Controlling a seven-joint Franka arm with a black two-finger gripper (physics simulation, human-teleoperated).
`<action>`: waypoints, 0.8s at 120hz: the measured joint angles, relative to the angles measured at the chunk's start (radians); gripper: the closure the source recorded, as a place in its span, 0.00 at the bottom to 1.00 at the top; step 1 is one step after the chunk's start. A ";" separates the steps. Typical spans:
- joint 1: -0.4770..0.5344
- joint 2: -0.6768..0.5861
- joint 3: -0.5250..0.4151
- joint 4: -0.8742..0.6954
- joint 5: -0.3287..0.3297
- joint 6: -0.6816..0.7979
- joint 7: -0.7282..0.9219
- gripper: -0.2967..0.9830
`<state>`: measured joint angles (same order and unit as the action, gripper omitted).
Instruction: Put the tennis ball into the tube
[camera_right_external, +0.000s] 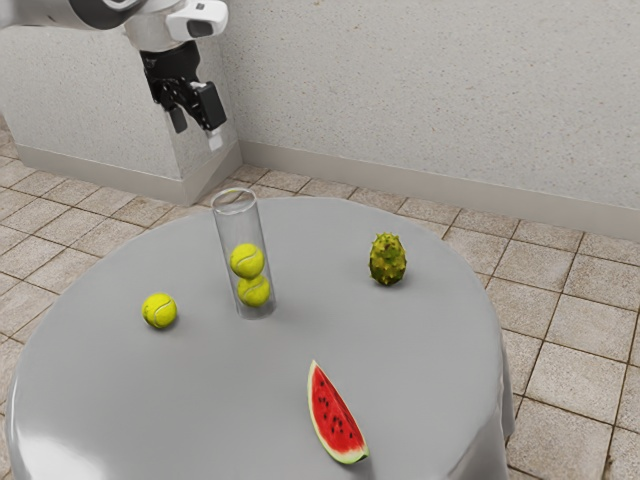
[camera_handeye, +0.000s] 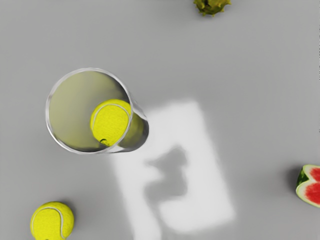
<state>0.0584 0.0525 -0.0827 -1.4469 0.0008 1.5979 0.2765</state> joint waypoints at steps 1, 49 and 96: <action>0.000 0.000 0.000 0.000 0.000 0.000 0.000 0.23; -0.013 -0.006 0.018 -0.043 0.002 -0.040 0.013 0.23; -0.024 -0.228 0.120 -0.523 0.024 0.071 -0.007 0.23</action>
<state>0.0349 -0.1756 0.0373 -1.9697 0.0243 1.6687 0.2696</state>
